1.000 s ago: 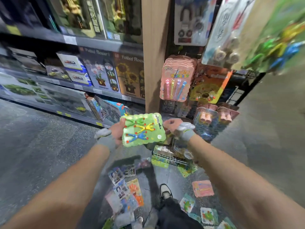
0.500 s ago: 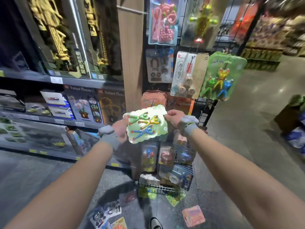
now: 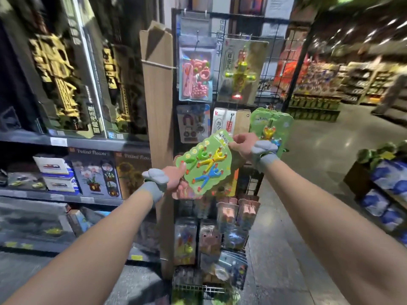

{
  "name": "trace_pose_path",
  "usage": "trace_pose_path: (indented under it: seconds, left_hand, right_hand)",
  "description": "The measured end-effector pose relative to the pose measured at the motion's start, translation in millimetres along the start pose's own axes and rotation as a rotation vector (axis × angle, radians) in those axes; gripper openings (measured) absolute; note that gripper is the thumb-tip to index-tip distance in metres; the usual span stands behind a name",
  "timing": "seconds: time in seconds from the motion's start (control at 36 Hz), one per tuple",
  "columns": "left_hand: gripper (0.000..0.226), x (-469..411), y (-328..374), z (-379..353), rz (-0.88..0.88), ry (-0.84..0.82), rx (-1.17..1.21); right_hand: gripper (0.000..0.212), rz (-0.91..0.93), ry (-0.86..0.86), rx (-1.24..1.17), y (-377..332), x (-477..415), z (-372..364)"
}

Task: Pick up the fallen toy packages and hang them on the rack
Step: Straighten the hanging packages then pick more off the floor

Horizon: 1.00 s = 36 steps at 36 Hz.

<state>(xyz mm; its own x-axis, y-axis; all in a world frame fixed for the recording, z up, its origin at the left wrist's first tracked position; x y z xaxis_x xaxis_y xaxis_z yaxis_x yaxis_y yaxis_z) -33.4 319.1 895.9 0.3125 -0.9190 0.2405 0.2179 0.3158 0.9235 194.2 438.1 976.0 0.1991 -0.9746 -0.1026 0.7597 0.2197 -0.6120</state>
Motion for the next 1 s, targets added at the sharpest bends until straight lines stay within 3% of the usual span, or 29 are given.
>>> trace_pose_path:
  seconds: [0.11, 0.44, 0.61, 0.69, 1.0]
  left_hand:
    - [0.062, -11.0, 11.9, -18.0, -0.048, -0.157, 0.061]
    - [0.041, -9.5, 37.5, -30.4, -0.119, -0.188, 0.038]
    - [0.041, -16.0, 31.8, -28.2, -0.147, -0.221, 0.023]
    - [0.041, -16.9, 29.0, -24.1, -0.155, -0.221, 0.038]
    - [0.038, -38.3, 13.4, -4.3, -0.132, -0.181, -0.058]
  right_hand:
    - [0.043, 0.040, 0.100, 0.034, -7.1, 7.5, 42.8]
    - [0.020, 0.045, 0.217, 0.434, -14.0, 2.9, 133.7]
    - [0.057, -0.052, 0.159, 0.544, -0.1, -9.5, 146.1]
    - [0.060, -0.095, 0.179, 0.560, 6.8, -15.3, 144.5]
    - [0.030, -0.054, 0.234, 0.532, 18.9, -32.7, 132.6]
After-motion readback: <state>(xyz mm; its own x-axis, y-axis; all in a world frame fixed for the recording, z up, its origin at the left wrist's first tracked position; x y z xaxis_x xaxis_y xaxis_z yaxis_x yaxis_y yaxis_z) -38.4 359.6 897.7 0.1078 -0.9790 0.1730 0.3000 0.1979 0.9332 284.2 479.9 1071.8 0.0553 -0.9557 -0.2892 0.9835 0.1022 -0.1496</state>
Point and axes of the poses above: each hand's wrist, its own x-axis away from the middle knuckle, its own z-axis out of the back of the hand, y = z × x, the point moved 5 cm from there along -x, towards the middle knuckle, and after that the axes turned 10 degrees about x, right-handed, at the moved point
